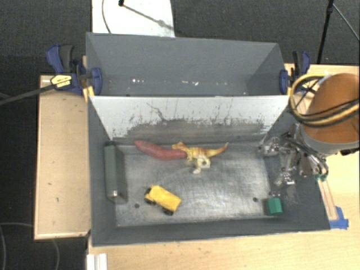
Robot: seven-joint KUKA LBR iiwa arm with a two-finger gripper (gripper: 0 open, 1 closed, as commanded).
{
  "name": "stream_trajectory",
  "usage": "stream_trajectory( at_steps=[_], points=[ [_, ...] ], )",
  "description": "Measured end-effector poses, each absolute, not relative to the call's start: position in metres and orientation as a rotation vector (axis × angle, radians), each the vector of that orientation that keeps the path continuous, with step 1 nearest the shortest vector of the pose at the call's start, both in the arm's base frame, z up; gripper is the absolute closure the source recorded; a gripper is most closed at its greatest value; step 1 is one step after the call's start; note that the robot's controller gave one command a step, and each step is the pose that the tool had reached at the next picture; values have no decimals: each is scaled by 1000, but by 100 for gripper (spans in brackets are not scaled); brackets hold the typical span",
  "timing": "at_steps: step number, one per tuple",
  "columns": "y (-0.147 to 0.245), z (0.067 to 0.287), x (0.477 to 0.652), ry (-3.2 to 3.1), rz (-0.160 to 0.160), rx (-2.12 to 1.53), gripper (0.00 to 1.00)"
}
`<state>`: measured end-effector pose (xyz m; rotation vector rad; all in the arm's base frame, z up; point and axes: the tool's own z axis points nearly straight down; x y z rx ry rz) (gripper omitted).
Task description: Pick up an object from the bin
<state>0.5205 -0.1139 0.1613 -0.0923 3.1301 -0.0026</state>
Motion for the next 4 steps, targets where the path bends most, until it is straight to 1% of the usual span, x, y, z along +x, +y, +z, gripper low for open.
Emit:
stream_trajectory(
  at_steps=[1, 2, 3, 4],
  points=[
    [-113, 138, 498, 3144, 2, 1, 0],
    [-116, 133, 500, 3132, 0, 202, 0],
    [-130, 92, 487, 3127, -1, -248, 0],
    [-149, 78, 478, 3146, 8, 77, 100]
  ],
)
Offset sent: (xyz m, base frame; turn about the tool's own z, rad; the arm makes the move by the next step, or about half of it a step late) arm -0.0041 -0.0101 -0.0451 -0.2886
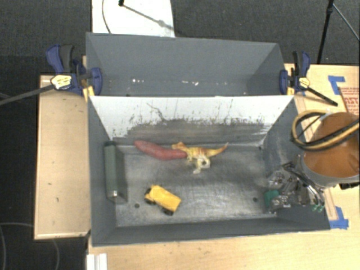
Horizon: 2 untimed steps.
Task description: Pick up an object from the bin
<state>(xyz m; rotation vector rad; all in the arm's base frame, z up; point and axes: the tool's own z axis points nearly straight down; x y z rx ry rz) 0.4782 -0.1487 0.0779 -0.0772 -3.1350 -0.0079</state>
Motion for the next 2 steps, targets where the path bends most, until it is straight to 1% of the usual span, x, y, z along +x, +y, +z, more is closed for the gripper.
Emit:
stream_trajectory(
  at_steps=[1, 2],
  points=[
    [-149, 78, 478, -3135, -8, -75, 100],
    [-147, 219, 494, -3143, 0, -93, 100]
  ],
)
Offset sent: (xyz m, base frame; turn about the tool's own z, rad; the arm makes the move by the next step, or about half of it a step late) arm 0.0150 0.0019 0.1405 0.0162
